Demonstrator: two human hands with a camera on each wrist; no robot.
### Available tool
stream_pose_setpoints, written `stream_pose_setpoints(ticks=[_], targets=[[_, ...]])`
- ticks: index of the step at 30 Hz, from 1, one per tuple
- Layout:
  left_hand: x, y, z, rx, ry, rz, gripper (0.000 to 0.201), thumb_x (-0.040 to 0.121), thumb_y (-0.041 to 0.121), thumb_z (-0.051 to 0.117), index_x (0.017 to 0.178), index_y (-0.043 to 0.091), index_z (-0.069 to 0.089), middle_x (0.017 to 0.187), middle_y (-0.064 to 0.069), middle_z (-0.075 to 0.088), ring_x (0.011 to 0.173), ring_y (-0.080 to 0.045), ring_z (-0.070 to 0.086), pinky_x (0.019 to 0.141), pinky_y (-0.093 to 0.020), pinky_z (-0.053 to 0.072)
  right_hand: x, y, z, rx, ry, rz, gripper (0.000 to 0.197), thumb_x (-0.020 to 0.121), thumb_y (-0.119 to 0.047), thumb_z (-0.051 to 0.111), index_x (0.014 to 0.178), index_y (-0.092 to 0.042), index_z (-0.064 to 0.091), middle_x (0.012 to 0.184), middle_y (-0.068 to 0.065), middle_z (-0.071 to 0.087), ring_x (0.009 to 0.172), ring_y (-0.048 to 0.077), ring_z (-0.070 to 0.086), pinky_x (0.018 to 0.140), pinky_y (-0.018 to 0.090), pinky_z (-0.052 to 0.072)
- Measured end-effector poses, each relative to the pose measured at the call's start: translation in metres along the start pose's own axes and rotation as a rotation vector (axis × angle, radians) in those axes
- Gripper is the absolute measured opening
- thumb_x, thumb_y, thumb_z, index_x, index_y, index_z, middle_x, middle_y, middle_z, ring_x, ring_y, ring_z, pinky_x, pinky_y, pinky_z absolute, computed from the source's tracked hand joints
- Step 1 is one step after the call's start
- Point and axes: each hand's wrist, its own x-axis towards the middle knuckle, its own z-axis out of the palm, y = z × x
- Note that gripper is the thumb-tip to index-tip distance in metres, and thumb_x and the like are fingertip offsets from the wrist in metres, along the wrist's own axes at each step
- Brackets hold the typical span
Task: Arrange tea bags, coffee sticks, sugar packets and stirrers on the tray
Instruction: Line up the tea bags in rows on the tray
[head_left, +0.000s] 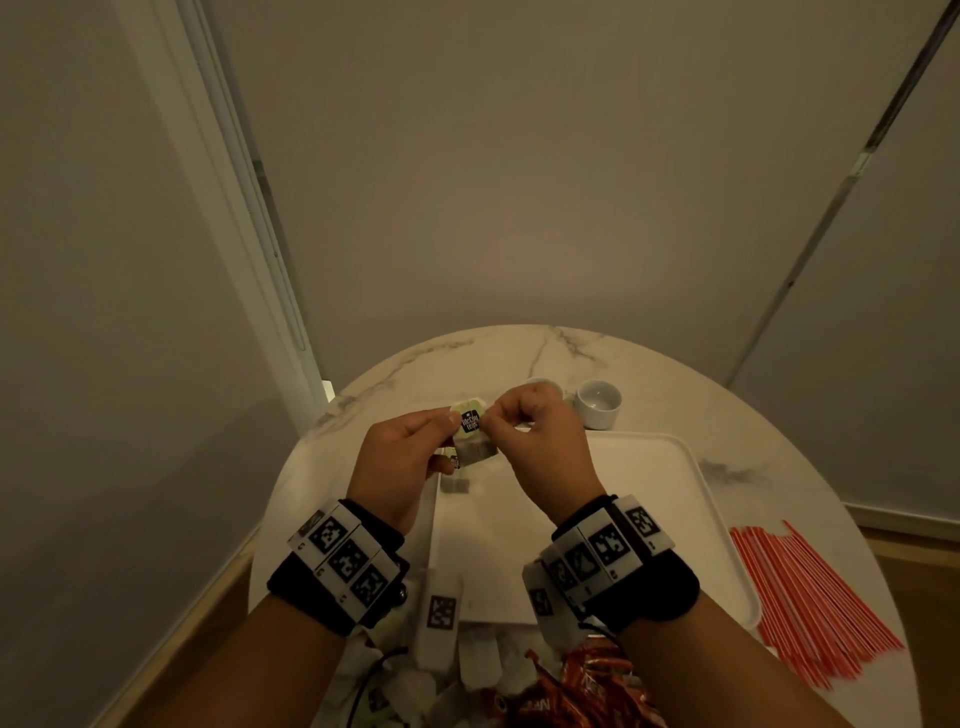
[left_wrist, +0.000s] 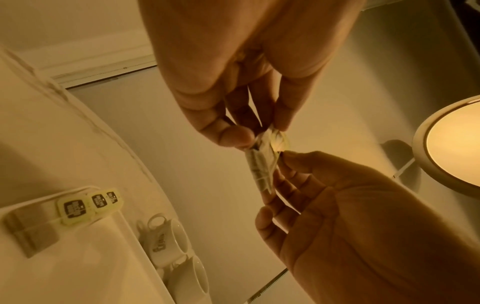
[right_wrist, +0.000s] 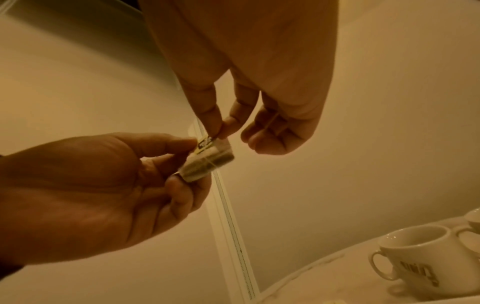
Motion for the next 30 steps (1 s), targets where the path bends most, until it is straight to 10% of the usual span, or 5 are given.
stream_pose_setpoints(ticks=[8,19,30], targets=[[0.001,-0.004,0.001,-0.165,-0.005,-0.070,0.024,0.096,0.008,0.048,0.092,0.002,0.071,0.090,-0.015,0.074,0.080,-0.024,0.068,0.062,-0.029,0.053,-0.001,0.009,0.009,0.176,0.005,0.115,0.013,0.082,-0.010,0.065,0.069,-0.013,0.063,0.092,0.009,0.061,0.080,0.021,0.060,0.073,0.037,0.053],[0.008,-0.023,-0.009,0.118,0.019,-0.033,0.012,0.087,0.009,0.064,0.087,0.012,0.076,0.085,-0.012,0.073,0.076,-0.018,0.065,0.069,-0.030,0.048,0.003,0.022,0.013,0.220,-0.097,0.248,0.012,0.081,-0.007,0.070,0.086,-0.015,0.062,0.070,0.000,0.061,0.063,0.007,0.057,0.059,0.019,0.045],[0.027,-0.086,-0.039,0.470,-0.032,-0.393,0.039,0.077,0.015,0.076,0.107,0.015,0.051,0.096,-0.011,0.069,0.088,-0.026,0.069,0.061,-0.027,0.046,0.013,0.096,0.066,0.107,-0.119,0.691,0.028,0.075,-0.002,0.074,0.089,-0.013,0.052,0.074,0.010,0.061,0.056,0.019,0.054,0.042,0.024,0.038]])
